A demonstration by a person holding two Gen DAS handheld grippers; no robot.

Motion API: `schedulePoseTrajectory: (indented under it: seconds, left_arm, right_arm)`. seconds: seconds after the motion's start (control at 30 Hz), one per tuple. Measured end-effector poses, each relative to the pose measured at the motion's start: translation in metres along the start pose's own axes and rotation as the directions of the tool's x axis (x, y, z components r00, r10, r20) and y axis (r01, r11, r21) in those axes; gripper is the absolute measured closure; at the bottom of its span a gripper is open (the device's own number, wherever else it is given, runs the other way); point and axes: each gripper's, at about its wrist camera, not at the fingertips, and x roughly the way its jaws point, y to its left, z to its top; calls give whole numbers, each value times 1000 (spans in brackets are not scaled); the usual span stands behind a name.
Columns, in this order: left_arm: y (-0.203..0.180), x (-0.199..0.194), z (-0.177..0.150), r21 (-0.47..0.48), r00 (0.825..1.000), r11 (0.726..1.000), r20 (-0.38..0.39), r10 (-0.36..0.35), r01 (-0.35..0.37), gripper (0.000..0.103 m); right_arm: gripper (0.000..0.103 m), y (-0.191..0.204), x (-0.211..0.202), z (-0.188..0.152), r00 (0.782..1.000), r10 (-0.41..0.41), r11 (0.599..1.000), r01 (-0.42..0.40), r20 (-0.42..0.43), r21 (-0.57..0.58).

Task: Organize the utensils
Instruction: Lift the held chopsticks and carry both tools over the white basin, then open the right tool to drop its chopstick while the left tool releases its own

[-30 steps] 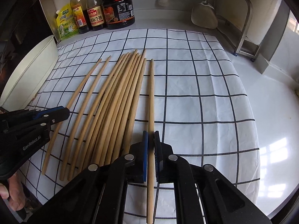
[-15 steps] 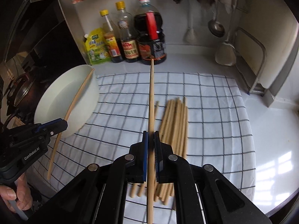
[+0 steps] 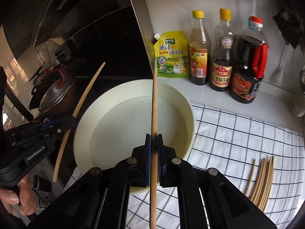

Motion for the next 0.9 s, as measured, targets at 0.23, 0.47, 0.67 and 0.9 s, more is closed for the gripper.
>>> schedulePoseTrajectory:
  seconds: [0.23,0.47,0.67,0.9]
  left_arm:
    - [14,55,1,1,995,999,-88,-44,45,96]
    - [15,88,1,1,987,998,-151,-61,61,96]
    - [17,97,2,-1,983,998,-170,-63,64,95]
    - [29,93,0,-47,979,998,-197,-53,44,89]
  right_arm:
    - [97,17,62,3,995,-17,999,19,-100,27]
    - [97,15,89,1,985,-53,997,61,-163,43]
    - [97,14,91,2,982,-80,996,87,-172,33]
    - [87,10,74,2,987,-95,994,100,-127,35]
